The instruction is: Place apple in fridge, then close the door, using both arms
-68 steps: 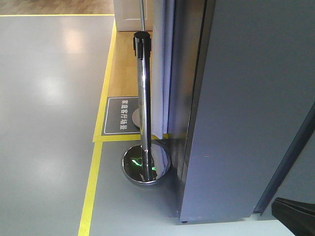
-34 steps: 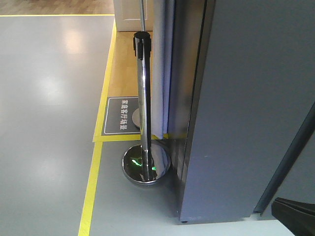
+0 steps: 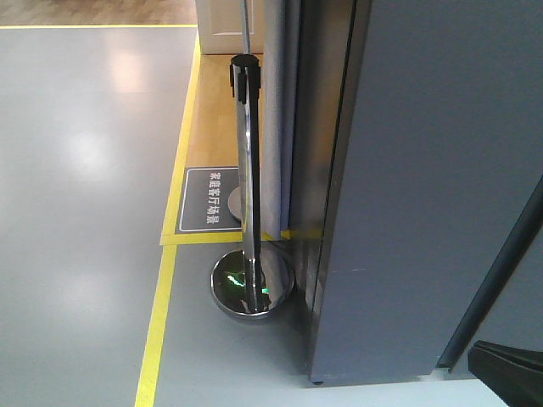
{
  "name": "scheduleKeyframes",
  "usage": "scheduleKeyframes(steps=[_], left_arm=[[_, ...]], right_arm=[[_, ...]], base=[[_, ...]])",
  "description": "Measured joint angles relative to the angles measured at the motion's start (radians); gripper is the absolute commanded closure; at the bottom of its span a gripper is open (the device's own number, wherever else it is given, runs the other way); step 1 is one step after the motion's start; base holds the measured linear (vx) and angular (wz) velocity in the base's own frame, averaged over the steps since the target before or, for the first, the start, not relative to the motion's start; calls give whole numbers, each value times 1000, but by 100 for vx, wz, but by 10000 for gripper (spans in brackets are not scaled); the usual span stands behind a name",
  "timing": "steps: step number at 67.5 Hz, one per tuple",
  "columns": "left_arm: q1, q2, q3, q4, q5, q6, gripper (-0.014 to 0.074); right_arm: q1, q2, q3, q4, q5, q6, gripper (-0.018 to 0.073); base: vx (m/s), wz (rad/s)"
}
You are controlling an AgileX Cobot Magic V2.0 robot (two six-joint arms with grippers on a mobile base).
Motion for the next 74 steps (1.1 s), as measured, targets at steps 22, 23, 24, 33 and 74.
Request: scheduleKeyframes(steps=[22, 23, 24, 33, 74], left_arm=[[0, -194, 0, -3, 123, 246, 603], [0, -206, 0, -3, 124, 254, 603], [0, -223, 0, -3, 124, 262, 603], [0, -299, 0, -3, 120, 316, 603], [-28, -306, 0, 48, 106, 337, 603]], right_arm=[[0, 0, 0, 0, 0, 0, 564], [0, 0, 0, 0, 0, 0, 564], [0, 0, 0, 0, 0, 0, 564], [0, 0, 0, 0, 1, 0, 564], [0, 0, 1, 0, 1, 0, 564]], base=[[0, 0], [0, 0], [0, 0], [0, 0], [0, 0]])
